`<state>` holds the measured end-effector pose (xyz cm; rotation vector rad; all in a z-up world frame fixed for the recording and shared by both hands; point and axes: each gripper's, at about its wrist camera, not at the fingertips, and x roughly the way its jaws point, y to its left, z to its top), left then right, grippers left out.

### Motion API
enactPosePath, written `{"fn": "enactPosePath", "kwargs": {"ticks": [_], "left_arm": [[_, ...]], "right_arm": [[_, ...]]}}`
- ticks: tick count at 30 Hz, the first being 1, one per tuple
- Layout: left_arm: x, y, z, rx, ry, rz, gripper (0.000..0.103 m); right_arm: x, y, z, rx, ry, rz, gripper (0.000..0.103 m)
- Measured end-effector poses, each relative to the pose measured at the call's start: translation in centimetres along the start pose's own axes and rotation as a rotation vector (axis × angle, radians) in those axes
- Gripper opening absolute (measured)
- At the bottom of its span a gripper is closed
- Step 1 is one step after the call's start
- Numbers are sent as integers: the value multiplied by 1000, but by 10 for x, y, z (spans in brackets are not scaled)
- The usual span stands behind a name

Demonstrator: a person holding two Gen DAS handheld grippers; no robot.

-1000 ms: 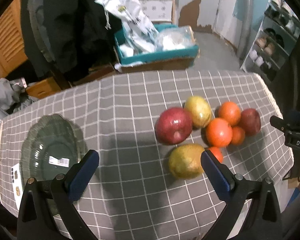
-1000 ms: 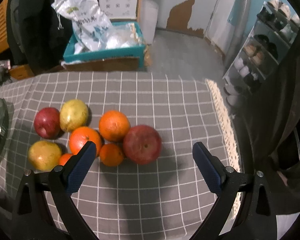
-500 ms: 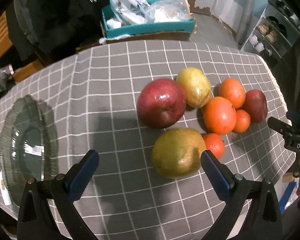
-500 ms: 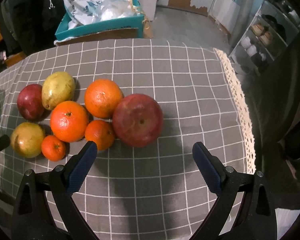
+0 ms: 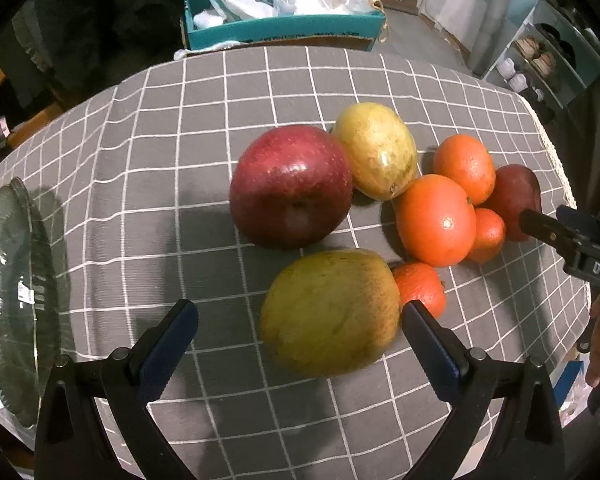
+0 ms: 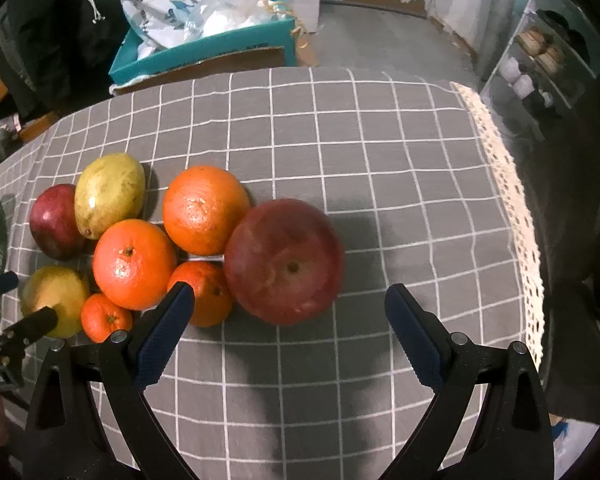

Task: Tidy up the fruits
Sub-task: 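Lower the left tool onto the large pear while the right tool approaches the big red apple, then close the left tool on the pear while the right tool grasps the red apple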

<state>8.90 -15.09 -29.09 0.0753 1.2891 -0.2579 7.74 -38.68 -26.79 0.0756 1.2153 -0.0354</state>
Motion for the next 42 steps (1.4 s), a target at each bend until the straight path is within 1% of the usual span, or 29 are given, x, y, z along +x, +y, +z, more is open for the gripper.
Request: {"fn": "enactPosePath", "kwargs": {"ticks": [5, 7, 9, 13, 14, 15, 16, 17, 20, 27, 28, 29, 32, 35, 42], "left_arm": [[12, -6, 1, 13, 25, -14, 102], [15, -6, 1, 12, 29, -22, 99], [21, -7, 3, 7, 46, -40, 93], [26, -3, 3, -18, 49, -79, 90], [25, -3, 3, -19, 47, -94, 87], [25, -3, 3, -20, 45, -108, 81], [23, -3, 4, -22, 42, -125, 77], [22, -4, 4, -21, 40, -124, 74], [19, -2, 7, -14, 35, -117, 74], [17, -5, 3, -11, 23, -112, 74], [17, -4, 3, -10, 22, -108, 74], [16, -4, 1, -7, 17, -103, 74], [11, -3, -2, 2, -3, -82, 74], [5, 0, -2, 1, -20, -72, 74], [-10, 9, -2, -16, -52, -53, 74]], "right_arm": [[15, -3, 6, 15, 28, 17, 95], [21, -5, 9, 23, 38, 28, 95], [25, -7, 12, 34, 40, 44, 93], [31, -13, 14, 84, 56, 89, 93], [32, -15, 13, 96, 60, 99, 91], [34, -16, 14, 107, 67, 103, 90], [36, -17, 14, 114, 78, 105, 86], [37, -18, 13, 121, 82, 114, 85], [36, -20, 13, 135, 74, 137, 82], [37, -24, 9, 172, 97, 177, 81], [36, -24, 8, 176, 95, 192, 74], [33, -27, 5, 178, 95, 193, 74], [31, -25, 5, 160, 88, 151, 74], [28, -20, 6, 133, 68, 78, 74], [9, 0, -1, 31, -2, -57, 74]]}}
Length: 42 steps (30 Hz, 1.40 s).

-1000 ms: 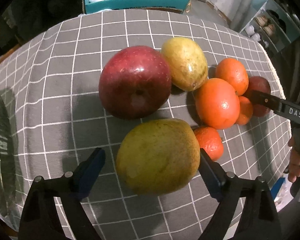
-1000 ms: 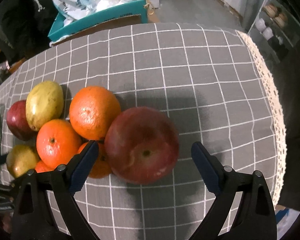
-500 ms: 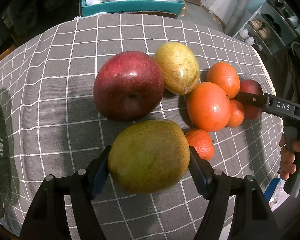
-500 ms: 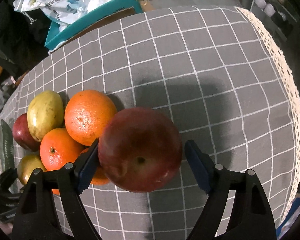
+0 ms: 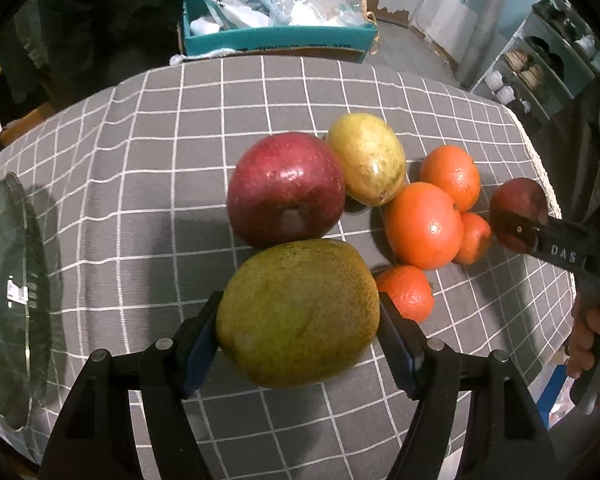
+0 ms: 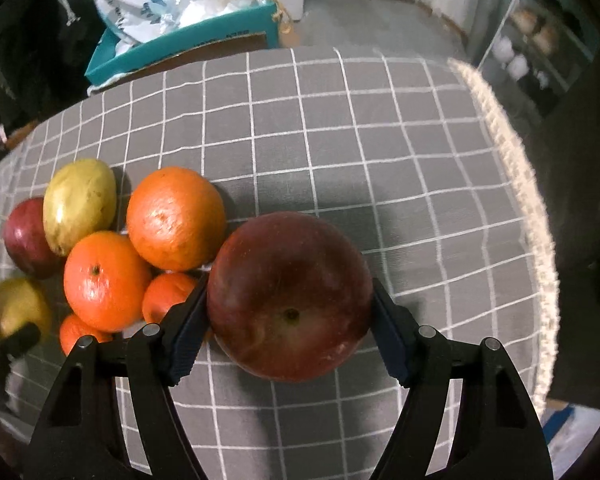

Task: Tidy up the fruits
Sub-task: 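Close the left tool on the pear while the right tool grasps the red apple, then carry the pear with the left tool while the right tool carries the apple toward the bowl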

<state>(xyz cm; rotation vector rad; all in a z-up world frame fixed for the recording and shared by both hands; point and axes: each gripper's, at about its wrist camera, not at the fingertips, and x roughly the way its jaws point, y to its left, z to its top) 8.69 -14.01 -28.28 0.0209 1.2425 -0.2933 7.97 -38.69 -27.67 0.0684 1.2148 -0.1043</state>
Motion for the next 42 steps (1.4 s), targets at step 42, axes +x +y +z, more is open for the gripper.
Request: {"fn": "enactPosePath", "kwargs": {"ticks": [42], "left_arm": [[-165, 20, 2, -5, -396, 57, 74]], "right_arm": [[-176, 42, -11, -76, -460, 25, 74]]}}
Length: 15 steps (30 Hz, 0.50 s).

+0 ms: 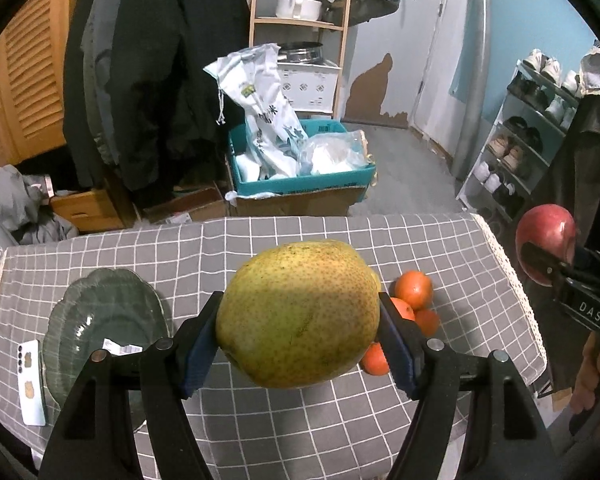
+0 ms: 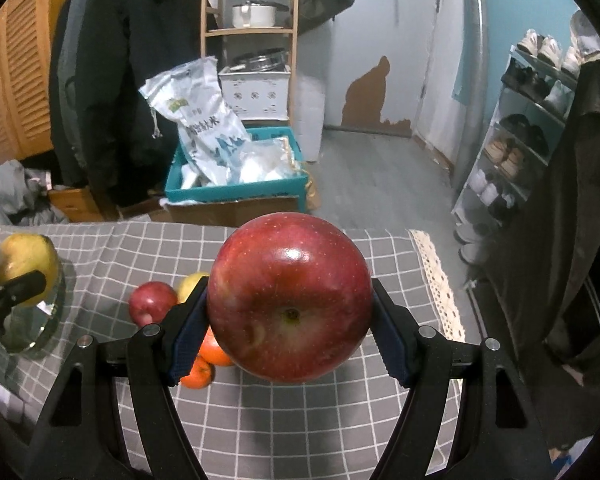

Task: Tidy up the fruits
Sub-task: 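Carry the pear with the left tool while the right tool carries the apple toward the bowl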

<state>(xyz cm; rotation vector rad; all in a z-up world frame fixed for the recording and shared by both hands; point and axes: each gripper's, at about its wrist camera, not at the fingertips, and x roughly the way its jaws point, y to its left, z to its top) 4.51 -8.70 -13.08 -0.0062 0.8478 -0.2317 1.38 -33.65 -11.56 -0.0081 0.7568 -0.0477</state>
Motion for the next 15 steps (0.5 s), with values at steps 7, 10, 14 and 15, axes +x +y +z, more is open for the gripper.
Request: {"fn": "enactPosePath", "kwargs": {"ticks": [7, 10, 14, 15], "left_arm": [[-5, 9, 1, -11, -14, 20, 74], [-7, 17, 2, -23, -16, 29, 74], [-13, 29, 1, -38, -29, 51, 74], [-15, 34, 1, -44, -34, 57, 74]], "right_arm": [[-3, 21, 8, -24, -9, 44, 74], [-3, 31, 12, -36, -9, 62, 74], [-1, 48, 18, -51, -6, 87, 74], [0, 54, 20, -57, -5, 97, 74]]}}
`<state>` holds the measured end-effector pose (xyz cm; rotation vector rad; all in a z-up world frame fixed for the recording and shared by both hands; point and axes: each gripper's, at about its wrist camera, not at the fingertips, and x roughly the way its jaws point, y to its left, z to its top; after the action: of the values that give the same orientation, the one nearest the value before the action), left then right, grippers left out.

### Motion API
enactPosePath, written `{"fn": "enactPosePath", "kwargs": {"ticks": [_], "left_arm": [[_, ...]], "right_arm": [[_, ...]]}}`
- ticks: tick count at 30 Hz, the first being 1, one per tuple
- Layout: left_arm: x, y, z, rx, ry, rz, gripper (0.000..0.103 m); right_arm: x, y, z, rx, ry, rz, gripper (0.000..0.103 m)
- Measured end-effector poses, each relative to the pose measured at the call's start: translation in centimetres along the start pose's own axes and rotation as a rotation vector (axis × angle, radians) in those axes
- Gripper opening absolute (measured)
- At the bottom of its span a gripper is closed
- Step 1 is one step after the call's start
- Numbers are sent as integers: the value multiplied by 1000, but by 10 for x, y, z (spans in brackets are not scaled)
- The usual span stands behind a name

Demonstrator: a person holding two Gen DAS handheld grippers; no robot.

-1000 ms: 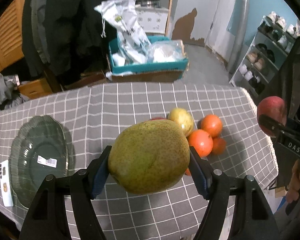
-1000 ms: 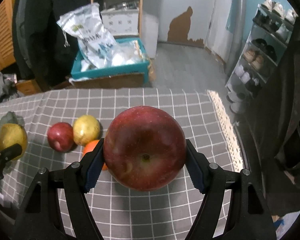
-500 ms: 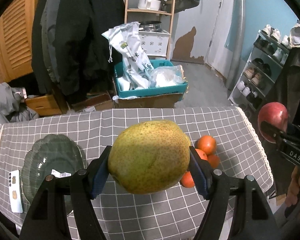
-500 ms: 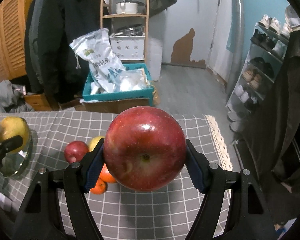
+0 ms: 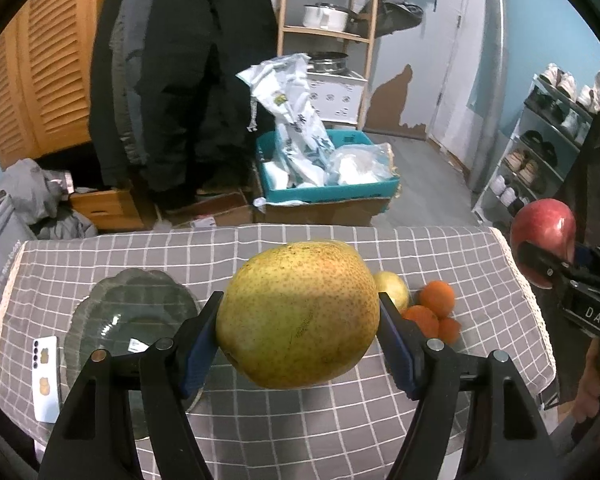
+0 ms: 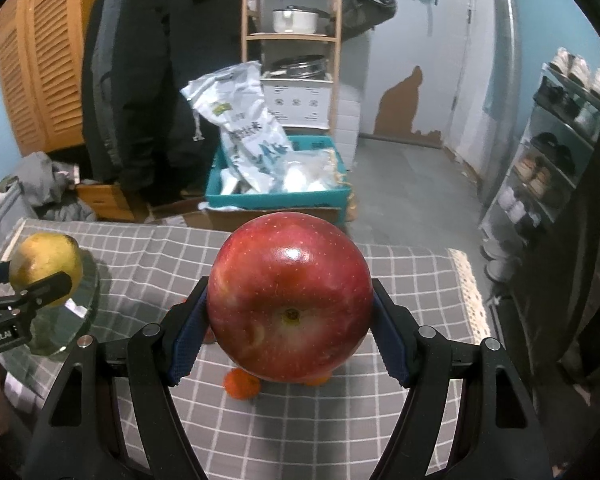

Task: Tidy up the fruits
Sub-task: 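Carry the pear with the left tool while the right tool carries the apple toward the bowl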

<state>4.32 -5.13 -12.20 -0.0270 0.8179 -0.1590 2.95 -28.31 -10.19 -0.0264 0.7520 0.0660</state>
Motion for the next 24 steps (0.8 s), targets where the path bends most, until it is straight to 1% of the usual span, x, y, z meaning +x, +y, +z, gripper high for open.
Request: {"fn": "enactPosePath", "kwargs": {"ticks": [11, 17, 24], "left_arm": [[-9, 45, 1, -65, -17, 49, 74], [-12, 73, -1, -101, -21, 83, 74], [-18, 114, -8, -161, -21, 128, 74]], "right_arm": [[15, 55, 18, -62, 17, 75, 74], [26, 90, 30, -94, 29, 125, 74], [44, 142, 40, -142, 52, 200, 74]]}}
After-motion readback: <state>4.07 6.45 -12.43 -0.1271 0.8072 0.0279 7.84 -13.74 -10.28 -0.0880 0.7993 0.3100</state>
